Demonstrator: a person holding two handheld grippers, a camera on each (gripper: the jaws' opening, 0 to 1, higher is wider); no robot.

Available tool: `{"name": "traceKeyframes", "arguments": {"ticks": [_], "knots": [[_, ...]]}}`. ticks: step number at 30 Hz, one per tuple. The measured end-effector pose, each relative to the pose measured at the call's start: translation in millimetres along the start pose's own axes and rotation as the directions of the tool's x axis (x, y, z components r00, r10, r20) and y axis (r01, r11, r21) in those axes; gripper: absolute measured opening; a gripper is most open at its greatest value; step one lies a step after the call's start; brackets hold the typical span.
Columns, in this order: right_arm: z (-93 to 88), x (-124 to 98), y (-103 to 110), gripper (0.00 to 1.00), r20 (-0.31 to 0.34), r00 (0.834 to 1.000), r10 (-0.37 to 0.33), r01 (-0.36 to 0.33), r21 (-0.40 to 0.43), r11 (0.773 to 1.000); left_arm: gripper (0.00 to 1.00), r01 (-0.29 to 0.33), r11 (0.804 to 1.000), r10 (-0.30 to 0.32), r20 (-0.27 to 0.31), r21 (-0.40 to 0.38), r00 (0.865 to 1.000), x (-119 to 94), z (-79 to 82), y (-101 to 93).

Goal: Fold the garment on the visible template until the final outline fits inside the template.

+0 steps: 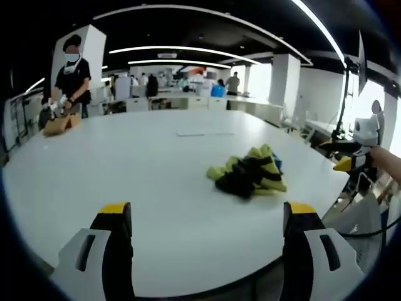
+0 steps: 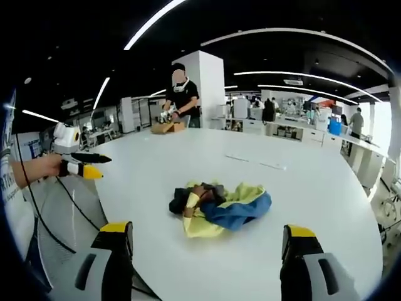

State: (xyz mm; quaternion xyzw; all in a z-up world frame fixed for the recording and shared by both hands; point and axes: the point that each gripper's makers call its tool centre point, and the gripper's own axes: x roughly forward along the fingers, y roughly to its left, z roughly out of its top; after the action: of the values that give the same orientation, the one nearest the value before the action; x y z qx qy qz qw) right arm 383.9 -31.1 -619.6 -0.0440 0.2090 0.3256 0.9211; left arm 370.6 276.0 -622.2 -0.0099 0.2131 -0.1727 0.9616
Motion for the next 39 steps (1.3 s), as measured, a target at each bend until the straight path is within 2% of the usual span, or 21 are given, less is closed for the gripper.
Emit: {"name": "traceKeyframes", "arguments": {"ticks": [17, 24, 39], "knots": [[-0.4, 1.7, -2.0, 0.98, -0.016, 1.0, 0.01, -0.01, -0.013, 1.0, 0.96, -0.003, 1.0, 0.003, 0.008, -0.025, 1.0, 1.0, 1.0, 4.0], [2.2, 2.0, -3.6, 0.97, -0.001, 1.0, 0.007, -0.007, -0.007, 1.0, 0.96, -0.003, 1.0, 0.003, 0.012, -0.018, 1.0, 1.6, 2.5, 4.5], [6.4, -1.2, -8.5, 0.93, 0.022, 1.0, -0.006, 0.006, -0.008, 1.0, 0.88, -0.009, 1.0, 0.01, 0.027, -0.013, 1.0, 3.3, 7.1, 8.0]]}}
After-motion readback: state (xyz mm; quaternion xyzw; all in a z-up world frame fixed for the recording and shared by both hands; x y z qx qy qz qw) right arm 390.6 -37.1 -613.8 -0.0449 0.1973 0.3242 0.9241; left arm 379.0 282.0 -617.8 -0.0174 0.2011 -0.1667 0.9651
